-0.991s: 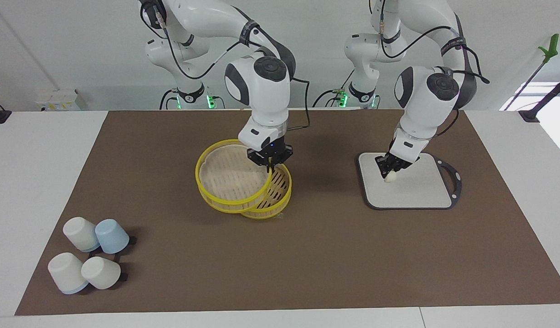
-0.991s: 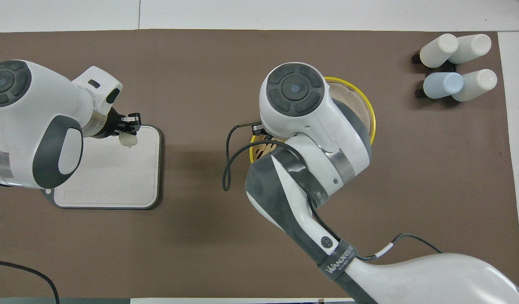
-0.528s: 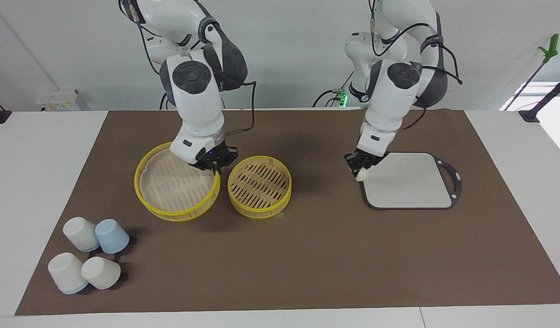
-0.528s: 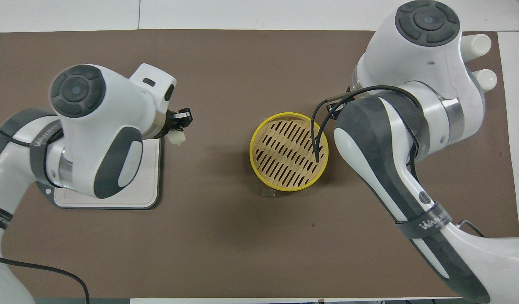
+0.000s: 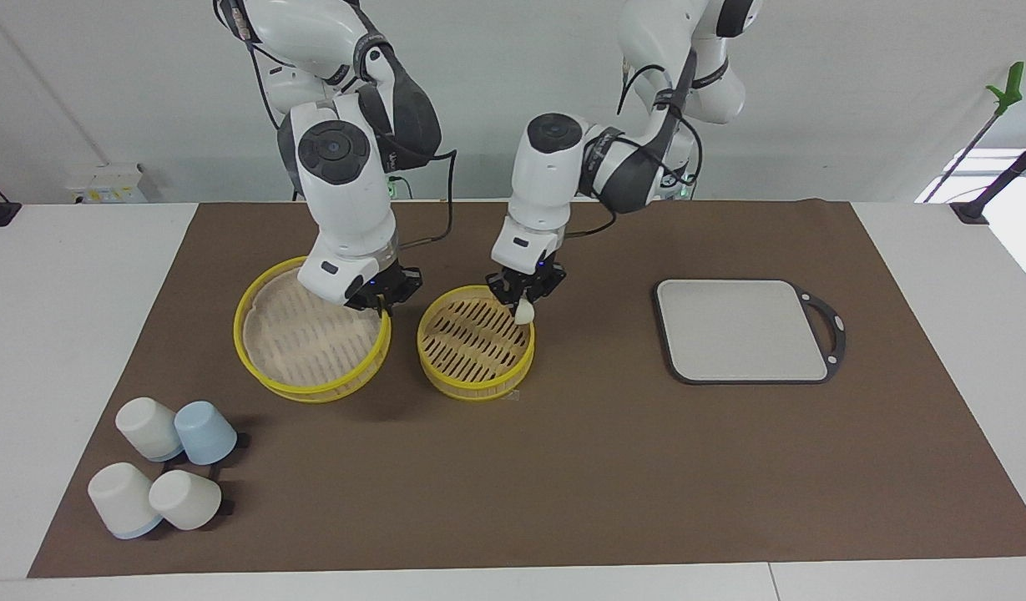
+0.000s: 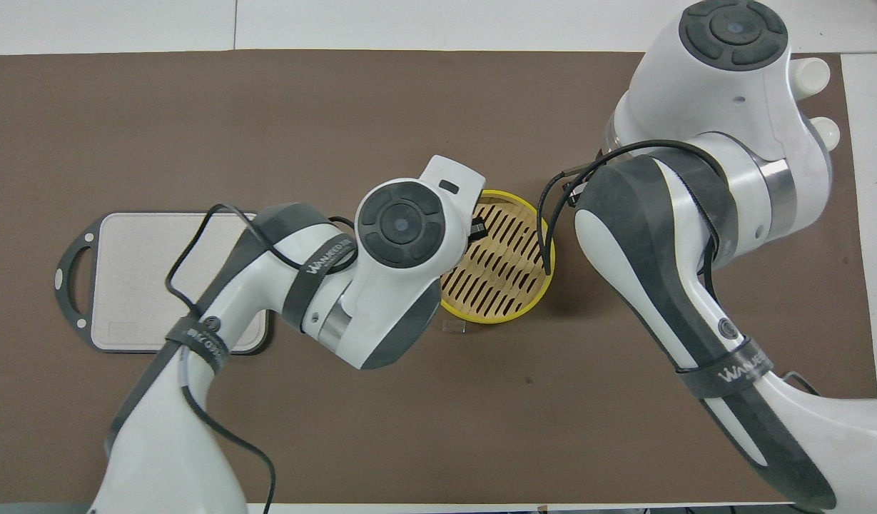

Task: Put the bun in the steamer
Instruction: 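Lower the bun into the open steamer with the left gripper and release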

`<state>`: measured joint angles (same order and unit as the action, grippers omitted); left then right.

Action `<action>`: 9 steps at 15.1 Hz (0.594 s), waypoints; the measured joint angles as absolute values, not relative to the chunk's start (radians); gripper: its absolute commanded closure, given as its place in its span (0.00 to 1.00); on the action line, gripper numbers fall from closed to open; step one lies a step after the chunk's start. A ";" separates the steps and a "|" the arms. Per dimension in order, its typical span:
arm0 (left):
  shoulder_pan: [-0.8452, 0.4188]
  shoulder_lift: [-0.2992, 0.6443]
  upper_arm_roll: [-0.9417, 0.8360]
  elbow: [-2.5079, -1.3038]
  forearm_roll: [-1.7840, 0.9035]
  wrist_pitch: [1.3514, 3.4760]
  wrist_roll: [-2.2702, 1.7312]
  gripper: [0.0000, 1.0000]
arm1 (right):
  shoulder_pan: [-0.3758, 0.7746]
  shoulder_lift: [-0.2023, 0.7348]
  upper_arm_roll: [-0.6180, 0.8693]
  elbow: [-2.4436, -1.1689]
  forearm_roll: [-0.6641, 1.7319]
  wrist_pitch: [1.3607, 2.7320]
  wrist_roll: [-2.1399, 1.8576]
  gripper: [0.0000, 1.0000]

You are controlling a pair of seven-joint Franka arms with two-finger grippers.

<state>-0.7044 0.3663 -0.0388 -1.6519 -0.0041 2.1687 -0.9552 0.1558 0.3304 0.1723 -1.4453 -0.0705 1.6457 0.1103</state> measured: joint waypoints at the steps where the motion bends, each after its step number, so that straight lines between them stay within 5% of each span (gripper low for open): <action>1: -0.724 0.410 -0.039 -1.635 0.015 2.205 -0.976 0.76 | 0.153 0.330 0.172 -1.446 -0.070 1.646 0.109 0.98; 5: -0.756 0.524 -0.037 -1.620 0.077 2.325 -1.039 0.74 | 0.153 0.330 0.173 -1.446 -0.070 1.646 0.108 0.98; 7: -0.756 0.540 -0.036 -1.620 0.089 2.340 -1.047 0.49 | 0.153 0.330 0.173 -1.446 -0.070 1.646 0.108 0.98; 9: -0.756 0.540 -0.035 -1.620 0.092 2.341 -1.048 0.01 | 0.153 0.330 0.173 -1.446 -0.070 1.646 0.108 0.98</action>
<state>-0.7562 0.5402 -0.0350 -1.6201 0.0920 2.3411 -1.0476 0.1526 0.3303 0.1728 -1.4465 -0.0705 1.6457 0.1083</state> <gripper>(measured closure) 0.722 0.907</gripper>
